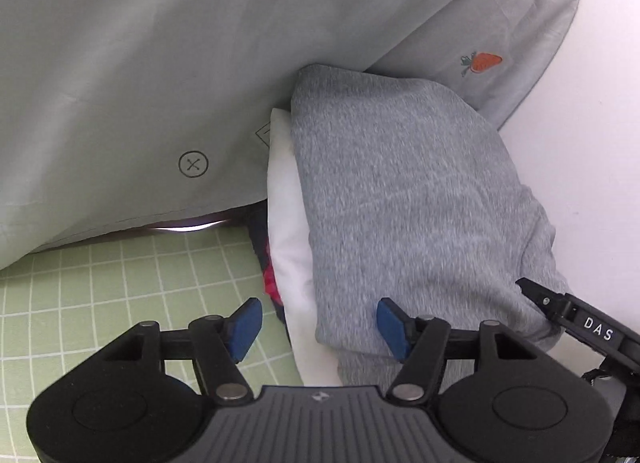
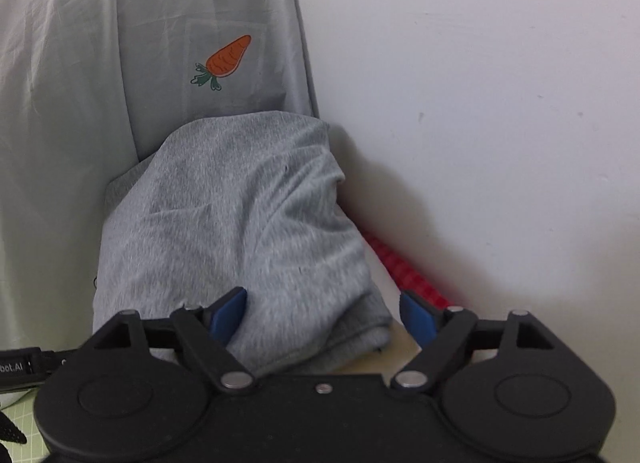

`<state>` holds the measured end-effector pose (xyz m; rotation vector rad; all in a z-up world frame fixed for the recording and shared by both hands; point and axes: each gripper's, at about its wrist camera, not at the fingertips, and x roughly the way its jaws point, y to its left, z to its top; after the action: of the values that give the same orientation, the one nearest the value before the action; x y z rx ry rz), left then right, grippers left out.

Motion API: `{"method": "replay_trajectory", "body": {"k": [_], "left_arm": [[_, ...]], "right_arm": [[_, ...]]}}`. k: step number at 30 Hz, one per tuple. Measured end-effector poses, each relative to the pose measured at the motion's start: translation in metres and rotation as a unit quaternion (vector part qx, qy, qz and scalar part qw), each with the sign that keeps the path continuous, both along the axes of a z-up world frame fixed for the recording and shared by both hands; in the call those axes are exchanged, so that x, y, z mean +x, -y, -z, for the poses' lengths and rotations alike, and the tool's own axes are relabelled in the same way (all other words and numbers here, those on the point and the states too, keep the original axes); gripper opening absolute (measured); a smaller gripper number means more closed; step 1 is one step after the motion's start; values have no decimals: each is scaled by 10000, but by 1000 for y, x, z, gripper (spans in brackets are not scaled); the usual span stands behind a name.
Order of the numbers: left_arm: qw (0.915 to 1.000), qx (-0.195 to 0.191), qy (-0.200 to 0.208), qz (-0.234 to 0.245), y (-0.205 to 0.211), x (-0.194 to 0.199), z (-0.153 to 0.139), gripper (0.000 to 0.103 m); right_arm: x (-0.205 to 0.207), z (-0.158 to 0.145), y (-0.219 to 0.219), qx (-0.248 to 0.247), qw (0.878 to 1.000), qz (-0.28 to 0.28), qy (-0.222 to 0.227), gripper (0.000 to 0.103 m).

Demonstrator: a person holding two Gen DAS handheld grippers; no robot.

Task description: Fold clothes

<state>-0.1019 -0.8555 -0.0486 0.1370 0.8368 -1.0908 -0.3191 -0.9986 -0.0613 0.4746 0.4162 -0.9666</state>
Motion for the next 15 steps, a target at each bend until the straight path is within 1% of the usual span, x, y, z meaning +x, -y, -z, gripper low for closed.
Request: {"method": "replay_trajectory", "body": {"k": [2,3,5,7,11,13,15], "left_arm": [[9996,106,242,42,-12,-11,-5,67],[9993,141,338,67,-21,-16,-7,70],[9989,166,439,70,-40,-27,-16,74],[9986,166,509,6,-62,-38,-25,78],[9978,161,624,-129,-103,-67,-40,80],[9975,149,673,-152,-128,-82,-45,84],[9966,208,786,-132,-149,-99,-48,92]], "right_arm": [[-4,-5,-17,-162,9996,-29,-218,90],[-8,-8,-27,-264,9991,-60,-311,91],[-16,-11,-43,-326,9984,-88,-449,98],[-28,-19,-62,-242,9988,-101,-407,100],[-55,-32,-106,-129,9994,-146,-297,101],[-69,-39,-134,-194,9991,-207,-320,101],[-81,-42,-161,-174,9987,-328,-359,101]]}}
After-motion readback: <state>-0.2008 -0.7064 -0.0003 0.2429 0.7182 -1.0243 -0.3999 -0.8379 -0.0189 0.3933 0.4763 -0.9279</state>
